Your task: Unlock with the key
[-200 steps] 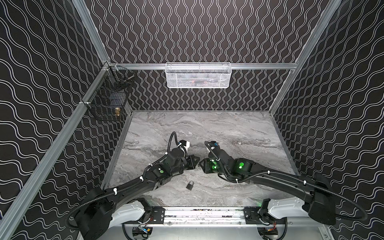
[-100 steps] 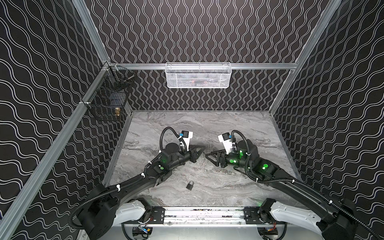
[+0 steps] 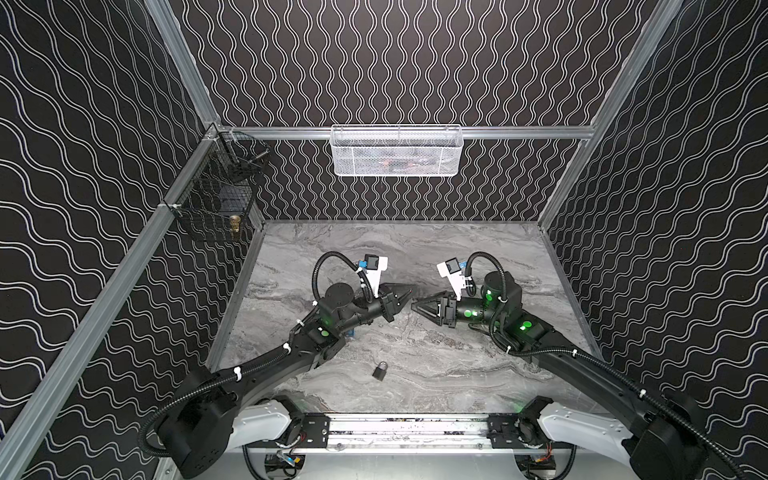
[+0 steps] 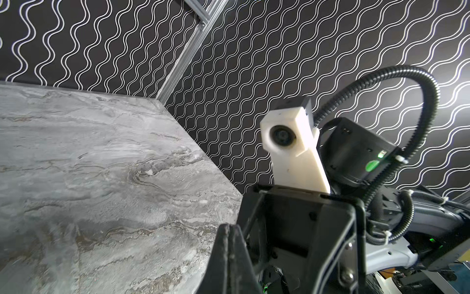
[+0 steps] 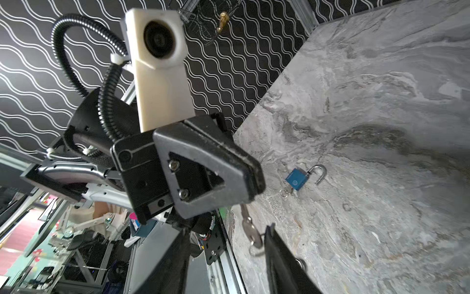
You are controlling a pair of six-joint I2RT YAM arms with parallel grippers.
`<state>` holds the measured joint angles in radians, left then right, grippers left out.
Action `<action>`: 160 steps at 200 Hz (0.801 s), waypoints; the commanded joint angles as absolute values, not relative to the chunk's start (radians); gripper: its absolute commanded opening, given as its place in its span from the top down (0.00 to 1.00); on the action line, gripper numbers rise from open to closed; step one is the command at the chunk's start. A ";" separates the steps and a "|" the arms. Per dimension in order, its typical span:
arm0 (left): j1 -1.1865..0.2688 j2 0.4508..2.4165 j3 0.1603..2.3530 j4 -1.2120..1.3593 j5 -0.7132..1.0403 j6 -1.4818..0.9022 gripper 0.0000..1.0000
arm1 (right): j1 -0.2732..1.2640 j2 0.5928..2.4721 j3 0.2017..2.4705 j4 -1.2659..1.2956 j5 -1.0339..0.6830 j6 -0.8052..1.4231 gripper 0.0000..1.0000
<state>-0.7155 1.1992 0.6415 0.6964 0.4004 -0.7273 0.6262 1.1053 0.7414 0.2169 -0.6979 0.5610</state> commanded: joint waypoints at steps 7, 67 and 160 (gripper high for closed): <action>-0.713 1.202 0.655 0.754 0.414 -0.712 1.00 | 0.623 1.125 0.742 0.315 -0.770 0.572 0.58; -0.712 1.195 0.660 0.752 0.407 -0.707 1.00 | 0.615 1.143 0.719 0.366 -0.800 0.581 0.74; -0.710 1.199 0.656 0.754 0.410 -0.708 1.00 | 0.588 1.157 0.698 0.464 -0.813 0.638 0.84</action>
<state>-0.7132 1.1969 0.6540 0.7200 0.4034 -0.7269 0.5926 1.1530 0.6998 0.3717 -0.7864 0.6167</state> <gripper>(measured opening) 0.049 0.184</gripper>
